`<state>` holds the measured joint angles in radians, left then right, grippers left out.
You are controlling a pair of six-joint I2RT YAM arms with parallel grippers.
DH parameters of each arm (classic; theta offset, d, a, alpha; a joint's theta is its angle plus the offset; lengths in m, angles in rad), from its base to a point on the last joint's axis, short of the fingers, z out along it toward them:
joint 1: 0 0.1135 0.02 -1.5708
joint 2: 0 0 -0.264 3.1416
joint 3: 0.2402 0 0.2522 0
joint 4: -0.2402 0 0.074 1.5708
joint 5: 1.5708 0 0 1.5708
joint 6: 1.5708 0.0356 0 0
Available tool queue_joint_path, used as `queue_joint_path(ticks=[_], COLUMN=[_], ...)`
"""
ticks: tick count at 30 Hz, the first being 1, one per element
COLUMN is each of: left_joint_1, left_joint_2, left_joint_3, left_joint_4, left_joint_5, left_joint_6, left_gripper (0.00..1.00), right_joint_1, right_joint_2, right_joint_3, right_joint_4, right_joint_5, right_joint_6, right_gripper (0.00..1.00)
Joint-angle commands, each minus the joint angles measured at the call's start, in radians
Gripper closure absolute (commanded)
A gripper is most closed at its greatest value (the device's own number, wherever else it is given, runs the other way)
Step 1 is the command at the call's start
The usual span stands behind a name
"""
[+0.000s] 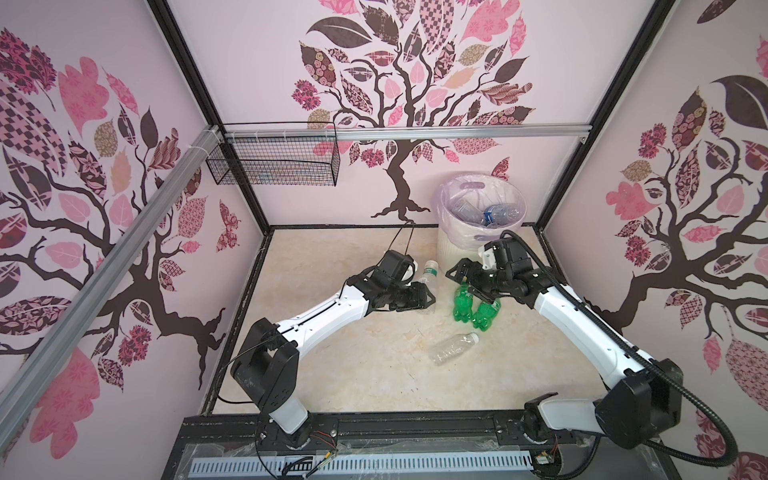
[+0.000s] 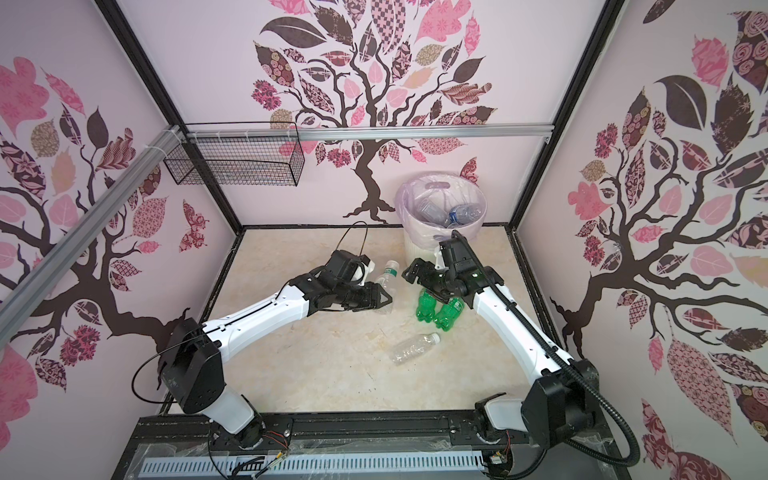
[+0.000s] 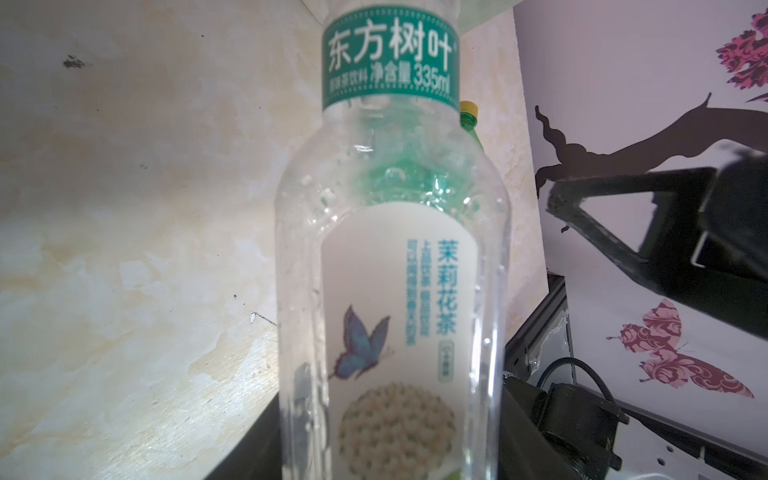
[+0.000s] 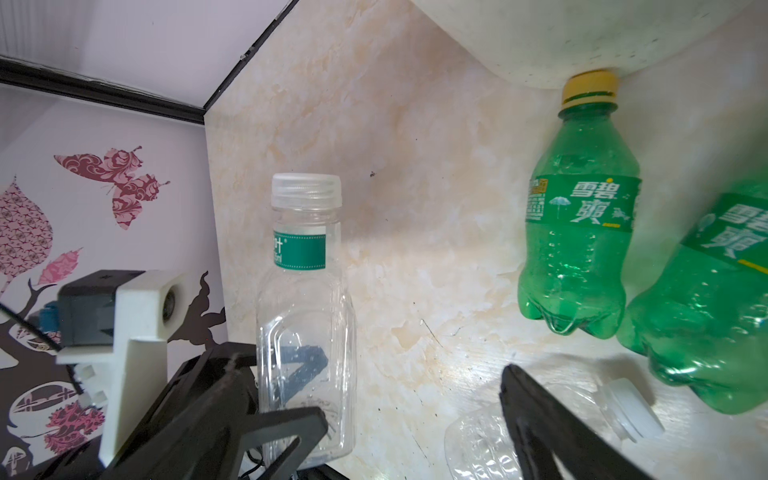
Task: Throw the plastic bottles in the bin
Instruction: 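Lift the tea bottle with the left gripper toward the right gripper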
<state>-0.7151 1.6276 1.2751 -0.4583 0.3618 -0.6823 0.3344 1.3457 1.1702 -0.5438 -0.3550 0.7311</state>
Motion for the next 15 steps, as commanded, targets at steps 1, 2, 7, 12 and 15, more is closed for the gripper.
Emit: queue_joint_path(ticks=[1,2,7,12,15], left_joint_1=[-0.008,-0.009,-0.017,-0.021,-0.023], left_joint_2=[-0.023,-0.019,-0.003,0.003,0.005], left_joint_3=[-0.002,0.002,0.031,0.05,0.056], left_joint_4=[0.018,0.017,0.008,0.007,0.006], left_joint_5=[0.017,0.019,0.025,0.029,0.032], left_joint_6=[0.001,0.001,0.006,0.006,0.006], left_gripper=[0.44,0.44,0.45,0.45,0.44], right_joint_1=[0.021,0.024,0.046,0.068,0.078], right_joint_2=[0.042,0.049,0.08,0.094,0.103], right_joint_3=[0.043,0.042,0.055,0.046,0.042], right_joint_4=[0.045,0.055,0.076,0.106,0.119], right_joint_5=[-0.041,-0.048,-0.068,-0.084,-0.096], right_joint_6=[0.031,0.037,0.047,0.064,0.074], right_gripper=[0.04,0.05,0.08,0.1,0.11])
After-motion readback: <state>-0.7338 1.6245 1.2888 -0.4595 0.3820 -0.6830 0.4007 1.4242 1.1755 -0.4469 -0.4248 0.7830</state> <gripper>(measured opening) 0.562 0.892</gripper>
